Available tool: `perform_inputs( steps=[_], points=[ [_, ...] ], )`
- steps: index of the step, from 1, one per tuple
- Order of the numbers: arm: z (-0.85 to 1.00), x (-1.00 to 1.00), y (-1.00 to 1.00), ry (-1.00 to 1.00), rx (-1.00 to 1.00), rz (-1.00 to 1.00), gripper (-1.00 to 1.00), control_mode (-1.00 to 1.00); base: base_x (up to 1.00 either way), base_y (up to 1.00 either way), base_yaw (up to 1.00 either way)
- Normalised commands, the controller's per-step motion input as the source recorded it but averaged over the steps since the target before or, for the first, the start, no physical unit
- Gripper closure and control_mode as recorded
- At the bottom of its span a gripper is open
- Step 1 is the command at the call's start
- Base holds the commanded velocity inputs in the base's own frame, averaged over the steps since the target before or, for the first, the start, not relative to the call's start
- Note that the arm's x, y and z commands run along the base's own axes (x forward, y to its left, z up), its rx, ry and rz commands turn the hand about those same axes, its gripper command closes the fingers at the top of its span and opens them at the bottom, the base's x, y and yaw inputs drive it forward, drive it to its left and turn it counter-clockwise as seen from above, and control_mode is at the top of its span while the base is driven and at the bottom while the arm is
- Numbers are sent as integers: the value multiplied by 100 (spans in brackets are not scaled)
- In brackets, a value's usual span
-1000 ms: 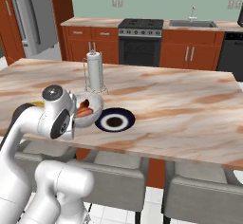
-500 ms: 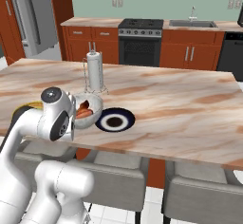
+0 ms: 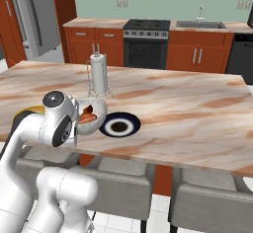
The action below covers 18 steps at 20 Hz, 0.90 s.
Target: Pick the chicken drumstick and sweet potato from their plates and place them in the bowl. Then put the bowl in the fridge.
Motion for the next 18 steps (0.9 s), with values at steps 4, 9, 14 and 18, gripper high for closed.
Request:
perform_inputs(
  steps=[4,9,14,18],
  points=[
    [0,0,0,0,0,0,100,100,0,0,0],
    [0,0,0,0,0,0,100,100,-53,0,-4],
    [0,0,0,0,0,0,100,100,-61,20,-1],
    [0,0,0,0,0,0,100,100,-28,87,-2]
  ],
)
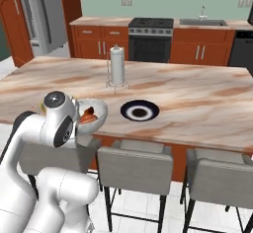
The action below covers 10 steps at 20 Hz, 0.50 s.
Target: Pick the chicken drumstick and sweet potato from their plates and place them in the bowl. Then put the bowl in the fridge.
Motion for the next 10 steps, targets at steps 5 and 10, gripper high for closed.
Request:
perform_inputs(
  steps=[5,10],
  points=[
    [0,0,0,0,0,0,100,100,-13,94,0],
    [0,0,0,0,0,0,100,100,-2,94,0]
  ],
)
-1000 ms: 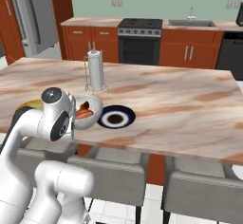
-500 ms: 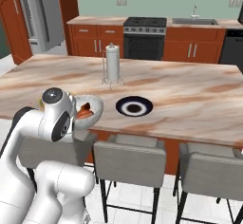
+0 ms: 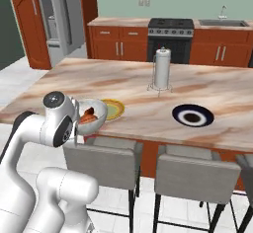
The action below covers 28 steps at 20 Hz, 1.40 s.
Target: Pick the chicken drumstick and sweet potato from their plates and place them in the bowl. Then put the bowl in the fridge.
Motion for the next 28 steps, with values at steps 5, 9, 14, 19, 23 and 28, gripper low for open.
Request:
perform_inputs(
  steps=[5,9,14,19,23,28],
  points=[
    [0,0,0,0,0,0,100,100,0,94,0],
    [0,0,0,0,0,0,100,100,1,94,0],
    [0,0,0,0,0,0,100,100,7,94,0],
    [0,0,0,0,0,0,100,100,17,94,0],
    [0,0,0,0,0,0,100,100,20,94,0],
    [0,0,0,0,0,0,100,100,29,93,0]
  ],
)
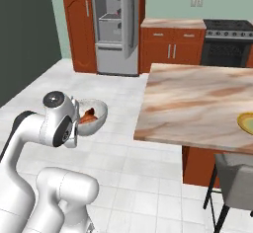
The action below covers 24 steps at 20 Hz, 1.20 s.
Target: Pick the chicken drumstick and sweet potato from their plates and place them in the bowl. Then put the bowl in the fridge.
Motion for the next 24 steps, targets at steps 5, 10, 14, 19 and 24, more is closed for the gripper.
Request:
perform_inputs(
  steps=[5,10,14,19,24],
  points=[
    [0,0,0,0,0,0,100,100,49,80,-9],
    [0,0,0,0,0,0,100,100,63,78,-2],
    [0,0,0,0,0,0,100,100,71,68,-6],
    [0,0,0,0,0,0,100,100,75,65,-6],
    [0,0,0,0,0,0,100,100,80,58,-7]
  ],
)
